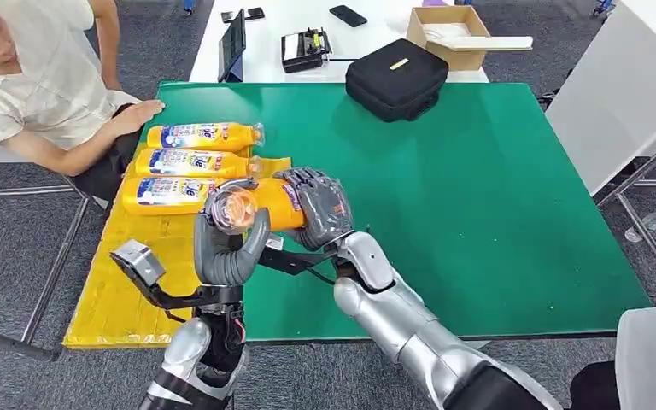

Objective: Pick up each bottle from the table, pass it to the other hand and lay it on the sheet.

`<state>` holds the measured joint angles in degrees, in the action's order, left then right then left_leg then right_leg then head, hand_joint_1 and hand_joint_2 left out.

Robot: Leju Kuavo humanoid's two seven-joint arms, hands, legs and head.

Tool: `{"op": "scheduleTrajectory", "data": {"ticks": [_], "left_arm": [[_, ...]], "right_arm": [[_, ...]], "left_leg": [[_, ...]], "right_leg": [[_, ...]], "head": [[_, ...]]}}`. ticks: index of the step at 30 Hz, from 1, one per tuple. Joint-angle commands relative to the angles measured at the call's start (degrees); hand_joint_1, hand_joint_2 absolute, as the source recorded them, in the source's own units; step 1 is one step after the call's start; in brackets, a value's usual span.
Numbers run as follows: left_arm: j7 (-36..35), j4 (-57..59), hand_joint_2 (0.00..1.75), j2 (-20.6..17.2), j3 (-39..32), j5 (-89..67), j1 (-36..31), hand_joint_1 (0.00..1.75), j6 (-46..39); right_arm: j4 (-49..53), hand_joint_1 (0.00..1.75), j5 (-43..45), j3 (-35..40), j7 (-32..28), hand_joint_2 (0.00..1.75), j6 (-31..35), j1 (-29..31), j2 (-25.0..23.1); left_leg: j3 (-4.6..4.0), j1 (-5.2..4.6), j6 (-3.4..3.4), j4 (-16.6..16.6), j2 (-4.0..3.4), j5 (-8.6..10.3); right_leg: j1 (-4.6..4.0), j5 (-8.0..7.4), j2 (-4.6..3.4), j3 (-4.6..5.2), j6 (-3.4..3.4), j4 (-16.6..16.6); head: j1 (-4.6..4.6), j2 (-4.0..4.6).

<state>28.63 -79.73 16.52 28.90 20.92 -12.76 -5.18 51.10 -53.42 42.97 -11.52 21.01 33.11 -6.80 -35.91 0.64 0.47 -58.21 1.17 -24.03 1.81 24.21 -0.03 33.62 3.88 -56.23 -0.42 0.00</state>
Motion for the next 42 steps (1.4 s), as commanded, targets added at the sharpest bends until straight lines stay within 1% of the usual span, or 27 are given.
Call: {"op": "scheduleTrajectory", "data": {"ticks": [1, 2, 4, 5, 6, 7, 8, 10, 12, 13, 14, 16, 17, 19, 21, 23, 24, 30, 31, 32, 33, 34, 35, 36, 37, 38, 42], "left_arm": [[0.2, -0.3, 1.75, -0.8, 2.1, -2.8, -1.8, 1.75, -0.4], [-0.1, 0.3, 1.75, -1.1, 1.9, -3.9, -2.0, 1.75, -1.7], [-0.2, 0.6, 1.75, -1.2, 1.7, -3.8, -2.1, 1.75, -1.6], [-0.2, 0.7, 1.75, -1.4, 1.7, -3.9, -2.1, 1.75, -1.7], [-0.7, 2.0, 1.75, -1.6, 1.9, -8.2, -2.6, 1.75, -5.7], [-1.3, 2.9, 1.75, -1.7, 1.8, -9.7, -2.9, 1.75, -7.1], [-1.7, 3.9, 1.75, -1.9, 1.0, -10.8, -2.9, 1.75, -8.2], [-1.9, 4.5, 1.75, -2.3, 0.3, -11.2, -2.7, 1.75, -7.7], [-1.9, 4.4, 1.75, -2.3, 0.2, -11.2, -2.7, 1.75, -7.6], [-1.9, 4.4, 1.75, -2.3, 0.2, -11.2, -2.7, 1.75, -7.6], [-1.9, 4.2, 1.75, -2.1, 0.2, -11.2, -2.6, 1.75, -7.6], [-1.9, 4.2, 1.75, -2.1, 0.2, -11.2, -2.6, 1.75, -7.6], [-1.9, 3.9, 1.75, -2.1, 0.3, -11.3, -2.5, 1.75, -7.5], [-1.9, 3.9, 1.75, -2.1, 0.3, -11.3, -2.5, 1.75, -7.5], [-2.0, 3.8, 1.75, -2.2, 0.3, -11.3, -2.5, 1.75, -7.4], [-2.6, 3.4, 1.75, -2.3, 0.3, -11.1, -2.0, 1.75, -6.3], [-2.6, 3.2, 1.75, -2.4, 0.3, -11.8, -1.9, 1.75, -6.4], [-3.3, 3.3, 1.75, -2.8, -0.2, -17.7, -1.6, 1.75, -9.9], [-3.2, 3.4, 1.75, -2.9, -0.3, -20.1, -1.7, 1.75, -11.4], [-2.9, 3.6, 1.75, -3.3, -0.1, -24.3, -1.9, 1.75, -14.1], [-3.0, 3.8, 1.75, -3.5, -0.3, -27.4, -2.0, 1.75, -16.0], [-3.2, 3.9, 1.75, -3.5, -0.7, -33.2, -2.0, 1.75, -19.9], [-3.5, 4.0, 1.75, -3.6, -0.8, -38.5, -2.0, 1.75, -22.8], [-4.5, 4.1, 1.75, -3.7, -0.9, -44.0, -2.0, 1.75, -25.4], [-5.7, 4.5, 1.75, -4.1, -0.7, -49.4, -2.2, 1.75, -27.5], [-9.1, 4.7, 1.75, -4.2, -0.5, -57.7, -2.1, 1.75, -29.2], [-18.3, 6.4, 1.75, -4.0, -1.2, -78.4, -0.8, 1.75, -30.3]], "right_arm": [[-5.6, 0.63, 5.1, -2.7, -2.4, 1.75, -1.2, -2.1, 1.3], [-5.9, 0.56, 5.6, -3.4, -2.9, 1.75, -0.6, -2.8, 1.8], [-5.9, 0.56, 5.8, -3.5, -3.3, 1.75, -0.3, -3.0, 2.1], [-5.9, 0.42, 5.8, -3.5, -3.4, 1.75, -0.3, -3.1, 2.1], [-5.4, 0.21, 6.2, -4.8, -2.9, 1.75, 0.1, -4.0, 2.3], [-4.8, 0.0, 6.0, -5.6, -2.7, 1.75, 0.6, -4.9, 2.9], [-3.5, 0.0, 6.5, -7.2, -2.7, 1.75, 0.9, -6.7, 3.7], [-1.7, 0.0, 6.3, -9.1, -3.1, 1.75, 1.9, -8.9, 5.0], [-1.6, 0.0, 6.3, -9.2, -3.2, 1.75, 1.9, -9.0, 5.1], [-1.6, 0.0, 6.3, -9.2, -3.2, 1.75, 1.9, -9.0, 5.1], [-1.5, 0.0, 6.3, -9.2, -3.1, 1.75, 1.7, -8.8, 4.9], [-1.5, 0.0, 6.3, -9.2, -3.1, 1.75, 1.7, -8.8, 4.9], [-1.5, 0.0, 6.2, -9.3, -3.1, 1.75, 1.6, -8.7, 4.7], [-1.5, 0.0, 6.2, -9.3, -3.1, 1.75, 1.6, -8.7, 4.7], [-1.4, 0.0, 6.4, -9.7, -3.0, 1.75, 1.6, -8.9, 4.5], [-0.6, 0.0, 5.9, -11.1, -3.1, 1.75, 2.2, -9.9, 4.6], [0.3, 0.0, 5.7, -12.0, -3.4, 1.75, 2.4, -10.8, 4.8], [5.5, 0.0, 4.1, -14.3, -4.3, 1.75, 3.0, -15.6, 5.4], [6.4, 0.0, 3.8, -14.8, -4.3, 1.75, 3.0, -16.2, 5.5], [7.3, 0.0, 3.4, -15.2, -4.3, 1.75, 2.8, -16.7, 5.6], [8.1, 0.0, 3.1, -15.5, -4.3, 1.75, 2.8, -17.2, 5.7], [10.0, 0.0, 2.8, -16.2, -4.2, 1.75, 2.8, -18.3, 5.9], [11.3, 0.0, 2.7, -16.7, -4.2, 1.75, 2.4, -19.0, 5.8], [12.5, 0.0, 2.4, -17.2, -4.3, 1.75, 2.1, -19.5, 5.7], [13.3, 0.0, 2.0, -17.5, -4.4, 1.75, 2.0, -19.8, 5.7], [14.6, 0.0, 1.6, -18.1, -4.4, 1.75, 1.4, -20.3, 5.5], [18.2, 0.0, -0.1, -21.1, -3.8, 1.75, 0.1, -23.0, 5.6]], "left_leg": [[0.21, 0.05, 0.01, 0.0, 0.1, -0.06], [0.17, 0.04, 0.01, 0.0, 0.14, -0.02], [0.29, 0.04, 0.02, 0.1, 0.16, -0.04], [0.17, 0.01, 0.01, 0.1, 0.12, -0.01], [0.15, 0.02, 0.01, 0.1, 0.12, -0.01], [0.22, 0.05, 0.01, 0.0, 0.13, -0.03], [0.37, 0.07, 0.01, 0.1, 0.18, -0.05], [0.29, 0.05, 0.01, 0.1, 0.23, -0.01], [0.18, 0.0, 0.01, 0.1, 0.19, 0.01], [0.47, 0.06, 0.01, 0.1, 0.19, -0.07], [0.33, 0.03, 0.01, 0.1, 0.08, -0.07], [0.53, 0.08, 0.01, 0.0, -0.1, -0.19], [0.15, 0.01, 0.01, 0.0, 0.04, -0.05], [0.11, 0.0, 0.0, 0.0, 0.04, -0.03], [0.36, 0.04, 0.01, 0.0, -0.07, -0.15], [0.17, -0.01, 0.01, 0.0, -0.05, -0.06], [0.26, 0.03, 0.01, 0.0, -0.04, -0.1], [0.25, 0.03, 0.01, 0.1, 0.01, -0.09], [0.12, 0.01, 0.01, 0.1, 0.04, -0.04], [0.3, 0.03, 0.01, 0.1, -0.01, -0.11], [0.12, 0.0, 0.01, 0.1, 0.05, -0.04], [0.25, 0.02, 0.0, 0.0, 0.01, -0.09], [0.13, 0.01, 0.0, 0.0, 0.0, -0.05], [0.44, 0.07, -0.01, 0.0, -0.12, -0.18], [0.17, -0.01, 0.01, 0.1, 0.02, -0.06], [0.07, -0.01, 0.0, 0.0, 0.02, -0.03], [0.36, 0.03, 0.01, 0.0, -0.1, -0.15]], "right_leg": [[-0.09, 0.09, 0.18, -0.29, -0.19, 0.1], [-0.07, 0.06, 0.2, -0.25, -0.13, 0.1], [-0.08, 0.09, 0.24, -0.38, -0.17, 0.1], [-0.03, 0.05, 0.17, -0.22, -0.12, 0.1], [-0.04, 0.05, 0.17, -0.21, -0.12, 0.1], [-0.08, 0.07, 0.21, -0.32, -0.17, 0.1], [-0.12, 0.1, 0.29, -0.5, -0.25, 0.2], [-0.08, 0.08, 0.31, -0.42, -0.19, 0.2], [-0.02, 0.05, 0.24, -0.26, -0.12, 0.1], [-0.12, 0.12, 0.31, -0.6, -0.3, 0.2], [-0.07, 0.09, 0.18, -0.41, -0.24, 0.2], [-0.16, 0.15, 0.06, -0.61, -0.38, 0.2], [-0.04, 0.05, 0.09, -0.22, -0.17, 0.1], [-0.04, 0.04, 0.1, -0.15, -0.15, 0.1], [-0.11, 0.12, 0.05, -0.41, -0.31, 0.1], [-0.04, 0.05, 0.02, -0.19, -0.17, 0.1], [-0.08, 0.09, 0.05, -0.31, -0.22, 0.1], [-0.07, 0.09, 0.09, -0.33, -0.21, 0.1], [-0.04, 0.05, 0.09, -0.18, -0.14, 0.1], [-0.07, 0.1, 0.09, -0.36, -0.24, 0.1], [-0.03, 0.05, 0.1, -0.18, -0.15, 0.1], [-0.07, 0.09, 0.09, -0.31, -0.23, 0.1], [-0.04, 0.05, 0.06, -0.18, -0.17, 0.1], [-0.14, 0.14, 0.02, -0.49, -0.36, 0.1], [-0.03, 0.07, 0.09, -0.22, -0.19, 0.1], [-0.02, 0.04, 0.06, -0.11, -0.13, 0.1], [-0.1, 0.11, 0.01, -0.41, -0.28, 0.1]], "head": [[0.0, 0.0], [0.0, 0.0], [0.02, 0.0], [-0.02, 0.0], [0.0, 0.0], [0.0, 0.0], [0.0, 0.0], [0.0, 0.0], [0.0, 0.0], [0.0, 0.0], [0.0, 0.0], [0.0, 0.0], [0.0, 0.0], [0.0, 0.0], [0.0, 0.0], [0.0, 0.0], [0.0, 0.0], [0.0, 0.0], [0.0, 0.0], [0.0, 0.0], [0.0, 0.0], [0.0, 0.0], [0.0, 0.0], [0.0, 0.0], [0.0, 0.0], [0.0, 0.0], [0.0, 0.0]]}}
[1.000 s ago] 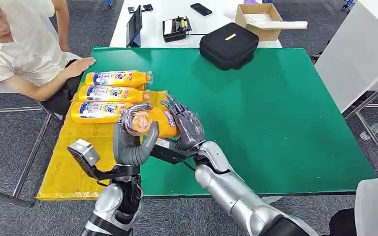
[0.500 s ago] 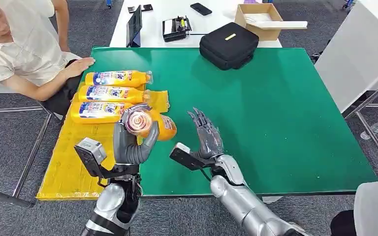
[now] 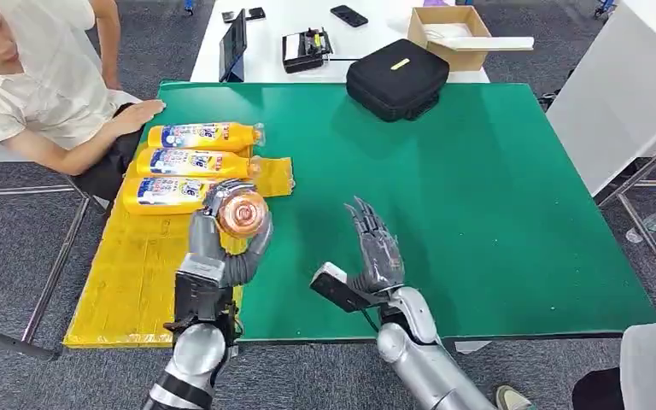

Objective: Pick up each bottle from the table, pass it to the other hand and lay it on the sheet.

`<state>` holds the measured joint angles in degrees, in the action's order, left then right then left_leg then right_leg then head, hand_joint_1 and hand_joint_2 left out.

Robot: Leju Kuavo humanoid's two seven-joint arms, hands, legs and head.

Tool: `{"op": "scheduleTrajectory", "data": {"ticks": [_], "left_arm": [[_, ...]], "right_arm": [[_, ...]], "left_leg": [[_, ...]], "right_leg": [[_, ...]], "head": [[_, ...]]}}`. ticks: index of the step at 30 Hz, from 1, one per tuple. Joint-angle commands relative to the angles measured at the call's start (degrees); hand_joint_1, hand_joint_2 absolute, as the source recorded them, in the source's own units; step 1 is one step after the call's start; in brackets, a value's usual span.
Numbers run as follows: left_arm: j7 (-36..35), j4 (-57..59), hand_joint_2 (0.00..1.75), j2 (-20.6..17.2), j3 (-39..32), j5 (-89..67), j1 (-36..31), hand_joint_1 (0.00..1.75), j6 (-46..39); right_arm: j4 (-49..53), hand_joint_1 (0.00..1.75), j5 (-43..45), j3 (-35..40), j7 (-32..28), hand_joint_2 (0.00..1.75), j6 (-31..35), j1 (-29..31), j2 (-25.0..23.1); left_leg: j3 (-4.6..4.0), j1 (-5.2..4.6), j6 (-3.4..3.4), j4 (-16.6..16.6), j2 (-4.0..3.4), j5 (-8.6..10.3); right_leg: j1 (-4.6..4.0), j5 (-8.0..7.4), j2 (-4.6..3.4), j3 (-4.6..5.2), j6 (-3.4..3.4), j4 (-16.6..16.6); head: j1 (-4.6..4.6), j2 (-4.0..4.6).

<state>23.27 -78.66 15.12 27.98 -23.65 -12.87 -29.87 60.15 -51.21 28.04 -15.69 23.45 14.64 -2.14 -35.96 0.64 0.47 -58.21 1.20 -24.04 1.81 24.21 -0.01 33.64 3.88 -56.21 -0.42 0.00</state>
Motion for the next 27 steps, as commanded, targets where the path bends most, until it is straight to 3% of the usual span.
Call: {"op": "scheduleTrajectory", "data": {"ticks": [1, 5, 13, 22, 27], "left_arm": [[-14.4, 5.5, 1.75, -2.6, -0.6, -36.7, -0.4, 1.75, -5.7], [-21.9, 4.9, 1.75, -3.1, -2.7, -52.5, 1.3, 1.75, -7.2], [-31.2, 15.9, 1.75, -4.3, -3.8, -62.9, -1.1, 1.75, 4.7], [-35.2, 23.9, 1.75, -3.3, -5.3, -63.6, -5.8, 1.75, 11.7], [-34.5, 31.2, 1.75, -1.9, -8.3, -61.7, -10.1, 1.75, 9.4]], "right_arm": [[10.2, 0.0, -2.9, -7.1, 0.4, 1.75, -2.4, -5.4, 1.2], [15.9, 0.0, -3.7, -12.1, 0.4, 1.75, -2.5, -10.2, 1.9], [20.6, 0.0, -1.8, -17.8, -1.3, 1.75, -4.5, -15.6, 1.2], [18.7, 0.0, 0.2, -19.1, -2.9, 1.75, -6.4, -15.2, -0.2], [16.3, 0.0, 0.8, -18.4, -3.7, 1.75, -7.2, -13.7, -0.8]], "left_leg": [[0.29, 0.0, 0.01, 0.1, -0.07, -0.07], [0.38, 0.01, 0.01, 0.1, -0.02, -0.1], [0.31, 0.0, -0.01, 0.1, 0.02, -0.08], [0.27, 0.03, 0.0, 0.0, -0.07, -0.1], [0.26, 0.04, -0.02, 0.0, -0.07, -0.07]], "right_leg": [[-0.04, 0.07, 0.02, -0.3, -0.2, 0.1], [-0.06, 0.11, 0.09, -0.43, -0.25, 0.1], [-0.04, 0.07, 0.11, -0.35, -0.21, 0.1], [-0.07, 0.06, 0.03, -0.28, -0.22, 0.1], [-0.08, 0.04, 0.03, -0.28, -0.23, 0.1]], "head": [[0.0, 0.0], [0.0, 0.0], [0.0, 0.0], [0.0, 0.0], [0.0, 0.0]]}}
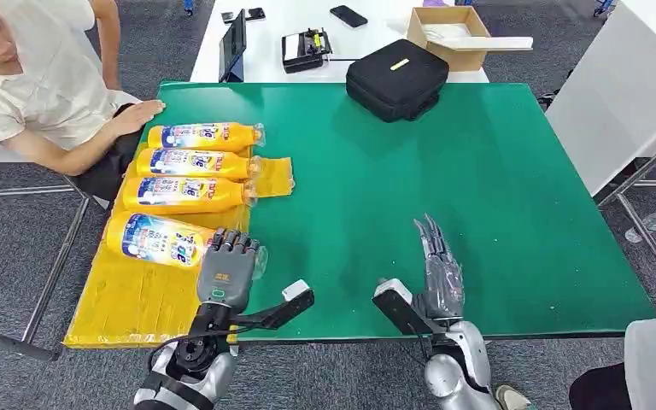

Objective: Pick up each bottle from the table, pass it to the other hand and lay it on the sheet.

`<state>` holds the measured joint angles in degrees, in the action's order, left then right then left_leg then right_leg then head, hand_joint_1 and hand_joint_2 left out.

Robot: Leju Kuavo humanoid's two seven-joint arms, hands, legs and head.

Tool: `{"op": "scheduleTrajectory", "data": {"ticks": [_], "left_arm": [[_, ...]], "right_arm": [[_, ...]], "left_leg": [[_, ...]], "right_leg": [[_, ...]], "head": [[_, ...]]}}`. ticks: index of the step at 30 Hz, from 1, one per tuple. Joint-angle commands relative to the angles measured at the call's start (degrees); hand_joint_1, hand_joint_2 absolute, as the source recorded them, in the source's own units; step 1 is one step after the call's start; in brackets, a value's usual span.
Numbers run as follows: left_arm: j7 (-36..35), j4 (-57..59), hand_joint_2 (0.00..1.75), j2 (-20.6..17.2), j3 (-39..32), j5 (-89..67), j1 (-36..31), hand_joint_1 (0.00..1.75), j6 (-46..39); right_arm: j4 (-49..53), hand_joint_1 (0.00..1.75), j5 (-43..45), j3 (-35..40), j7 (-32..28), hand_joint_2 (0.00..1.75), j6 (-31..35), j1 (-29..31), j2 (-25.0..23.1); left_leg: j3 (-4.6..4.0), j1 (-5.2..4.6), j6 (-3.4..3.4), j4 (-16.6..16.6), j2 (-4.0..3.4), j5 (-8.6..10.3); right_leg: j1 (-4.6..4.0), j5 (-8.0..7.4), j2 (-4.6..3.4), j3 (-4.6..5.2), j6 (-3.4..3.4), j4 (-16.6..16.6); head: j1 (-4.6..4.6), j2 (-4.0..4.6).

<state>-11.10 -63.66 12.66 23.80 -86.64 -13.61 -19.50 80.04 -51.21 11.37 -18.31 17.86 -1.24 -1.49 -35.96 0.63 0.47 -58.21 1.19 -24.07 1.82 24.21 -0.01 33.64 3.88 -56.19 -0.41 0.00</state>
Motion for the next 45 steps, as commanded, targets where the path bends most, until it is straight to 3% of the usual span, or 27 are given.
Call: {"op": "scheduleTrajectory", "data": {"ticks": [1, 14, 15, 20, 21, 22, 23, 27, 40, 43, 45], "left_arm": [[-0.1, 16.2, 1.75, 0.6, -4.1, 1.3, -9.3, 1.75, -1.0], [0.5, 17.3, 1.75, 1.5, -5.0, 2.7, -10.2, 1.75, -0.2], [1.5, 18.0, 1.75, 2.0, -6.0, 4.8, -10.6, 1.75, 0.6], [6.2, 21.6, 1.75, 3.0, -8.4, 12.4, -12.7, 1.47, 1.7], [6.9, 21.7, 1.75, 3.1, -8.6, 13.8, -12.7, 1.01, 1.8], [7.7, 21.6, 1.75, 3.2, -8.7, 15.5, -12.6, 0.26, 2.3], [7.7, 21.8, 1.75, 3.2, -8.5, 15.5, -12.6, 0.19, 2.6], [8.2, 21.7, 1.75, 3.2, -8.4, 16.5, -12.6, 0.24, 3.3], [8.2, 21.7, 1.75, 3.2, -8.4, 16.5, -12.6, 0.24, 3.3], [11.4, 22.0, 1.75, 3.4, -9.8, 21.9, -12.7, 0.17, 4.0], [13.2, 24.0, 1.75, 3.7, -11.8, 27.6, -13.6, 0.03, 5.6]], "right_arm": [[-3.5, 0.0, 0.8, -1.8, -1.1, 1.75, -1.6, 2.2, -1.4], [-4.1, 0.0, 0.9, -1.6, -1.3, 1.75, -1.7, 2.5, -1.6], [-4.5, 0.0, 1.0, -1.6, -1.3, 1.75, -1.8, 2.8, -1.6], [-6.3, 0.0, 1.6, -1.4, -2.0, 1.75, -1.7, 3.9, -1.6], [-6.6, 0.0, 1.7, -1.4, -2.1, 1.75, -1.6, 4.1, -1.6], [-6.8, 0.0, 1.8, -1.5, -2.2, 1.75, -1.5, 4.1, -1.6], [-6.9, 0.0, 1.9, -1.5, -2.2, 1.75, -1.4, 4.1, -1.6], [-7.0, 0.0, 2.0, -1.5, -2.3, 1.75, -1.3, 4.1, -1.6], [-7.0, 0.0, 2.0, -1.5, -2.3, 1.75, -1.3, 4.1, -1.6], [-7.8, 0.0, 2.5, -1.2, -2.8, 1.75, -1.2, 4.6, -1.4], [-9.4, 0.0, 2.9, -0.8, -3.3, 1.75, -0.8, 5.4, -1.3]], "left_leg": [[0.23, 0.03, -0.01, 0.0, -0.06, -0.04], [0.17, 0.04, 0.0, 0.0, -0.09, -0.04], [0.47, 0.09, 0.0, 0.0, -0.23, -0.16], [0.12, 0.04, 0.0, 0.0, -0.08, -0.02], [0.23, 0.06, 0.0, 0.0, -0.13, -0.07], [0.19, 0.04, 0.0, 0.0, -0.11, -0.04], [0.13, 0.03, 0.0, 0.0, -0.08, -0.02], [0.46, 0.08, 0.01, 0.0, -0.23, -0.16], [0.18, 0.04, 0.01, 0.0, -0.12, -0.05], [0.16, 0.03, 0.01, 0.0, -0.11, -0.04], [0.24, 0.05, 0.0, 0.0, -0.16, -0.07]], "right_leg": [[-0.07, 0.03, 0.02, -0.24, -0.2, 0.1], [-0.07, 0.02, -0.02, -0.18, -0.16, 0.0], [-0.16, 0.09, -0.08, -0.49, -0.36, 0.1], [-0.06, 0.0, -0.02, -0.13, -0.14, 0.0], [-0.1, 0.03, -0.04, -0.25, -0.21, 0.0], [-0.08, 0.01, -0.03, -0.2, -0.17, 0.1], [-0.06, 0.0, -0.02, -0.15, -0.13, 0.0], [-0.15, 0.09, -0.09, -0.48, -0.32, 0.1], [-0.08, 0.02, -0.04, -0.2, -0.17, 0.0], [-0.07, 0.02, -0.04, -0.18, -0.16, 0.0], [-0.09, 0.03, -0.07, -0.25, -0.2, 0.1]], "head": [[0.0, 0.0], [0.0, 0.0], [0.0, 0.0], [0.0, 0.0], [0.0, 0.0], [0.0, 0.0], [0.0, 0.0], [0.0, 0.0], [0.0, 0.0], [0.0, 0.0], [0.0, 0.0]]}}
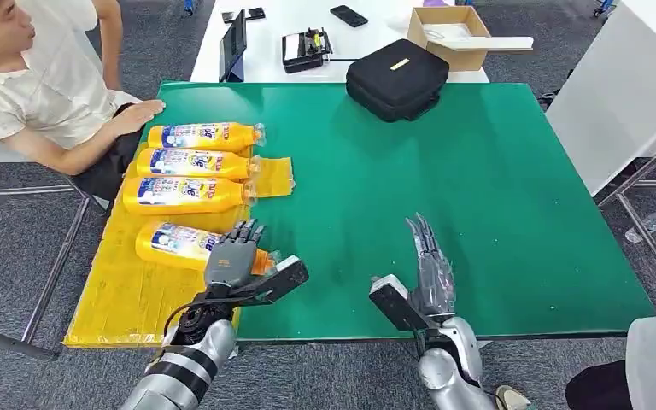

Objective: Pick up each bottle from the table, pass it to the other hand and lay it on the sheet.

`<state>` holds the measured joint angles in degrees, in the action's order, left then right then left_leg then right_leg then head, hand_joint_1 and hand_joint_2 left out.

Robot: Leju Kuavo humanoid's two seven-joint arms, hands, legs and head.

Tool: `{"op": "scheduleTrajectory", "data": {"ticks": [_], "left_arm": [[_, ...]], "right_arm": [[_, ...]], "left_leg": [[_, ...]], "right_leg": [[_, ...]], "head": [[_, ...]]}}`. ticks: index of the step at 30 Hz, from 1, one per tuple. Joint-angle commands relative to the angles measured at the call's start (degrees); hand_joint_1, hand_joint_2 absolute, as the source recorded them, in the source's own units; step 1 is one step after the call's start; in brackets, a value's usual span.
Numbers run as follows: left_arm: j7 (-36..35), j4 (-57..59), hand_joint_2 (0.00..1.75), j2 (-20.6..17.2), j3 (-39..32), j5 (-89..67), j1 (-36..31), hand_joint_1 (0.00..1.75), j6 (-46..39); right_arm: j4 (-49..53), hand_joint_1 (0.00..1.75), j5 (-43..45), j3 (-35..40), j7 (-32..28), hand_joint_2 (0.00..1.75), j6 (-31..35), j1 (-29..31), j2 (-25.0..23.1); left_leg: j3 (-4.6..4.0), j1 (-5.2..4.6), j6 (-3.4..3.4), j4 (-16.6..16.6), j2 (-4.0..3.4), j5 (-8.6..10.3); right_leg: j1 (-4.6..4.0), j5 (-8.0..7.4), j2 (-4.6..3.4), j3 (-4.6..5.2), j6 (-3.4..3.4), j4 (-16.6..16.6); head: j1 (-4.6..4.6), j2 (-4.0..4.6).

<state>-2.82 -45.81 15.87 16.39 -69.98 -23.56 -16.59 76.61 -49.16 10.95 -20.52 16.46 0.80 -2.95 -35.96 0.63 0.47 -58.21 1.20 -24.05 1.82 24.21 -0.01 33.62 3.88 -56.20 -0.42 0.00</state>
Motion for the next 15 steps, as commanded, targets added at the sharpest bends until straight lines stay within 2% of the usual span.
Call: {"op": "scheduleTrajectory", "data": {"ticks": [1, 10, 15], "left_arm": [[5.8, 7.6, 1.75, 0.4, -4.6, 12.8, -4.2, 0.02, 3.5], [7.2, 11.2, 1.75, 0.1, -3.9, 17.1, -4.9, 0.0, 3.5], [8.0, 1.8, 1.75, -0.2, 1.7, 16.6, -1.3, 0.0, 4.0]], "right_arm": [[-6.7, 0.0, 1.1, -0.1, -1.4, 1.75, 0.8, 3.8, 0.3], [-7.9, 0.0, 2.2, -0.3, -1.7, 1.75, 1.7, 3.6, 1.0], [-7.7, 0.0, 1.7, 0.0, -1.9, 1.75, 1.9, 3.0, 1.2]], "left_leg": [[0.18, 0.04, 0.0, 0.0, -0.14, -0.06], [0.25, 0.04, 0.01, 0.0, -0.14, -0.07], [0.29, 0.04, 0.01, 0.0, -0.15, -0.08]], "right_leg": [[-0.07, 0.02, -0.07, -0.18, -0.17, 0.1], [-0.07, 0.03, -0.05, -0.24, -0.18, 0.1], [-0.08, 0.03, -0.07, -0.3, -0.19, 0.1]], "head": [[0.0, 0.0], [0.0, 0.0], [0.0, 0.0]]}}
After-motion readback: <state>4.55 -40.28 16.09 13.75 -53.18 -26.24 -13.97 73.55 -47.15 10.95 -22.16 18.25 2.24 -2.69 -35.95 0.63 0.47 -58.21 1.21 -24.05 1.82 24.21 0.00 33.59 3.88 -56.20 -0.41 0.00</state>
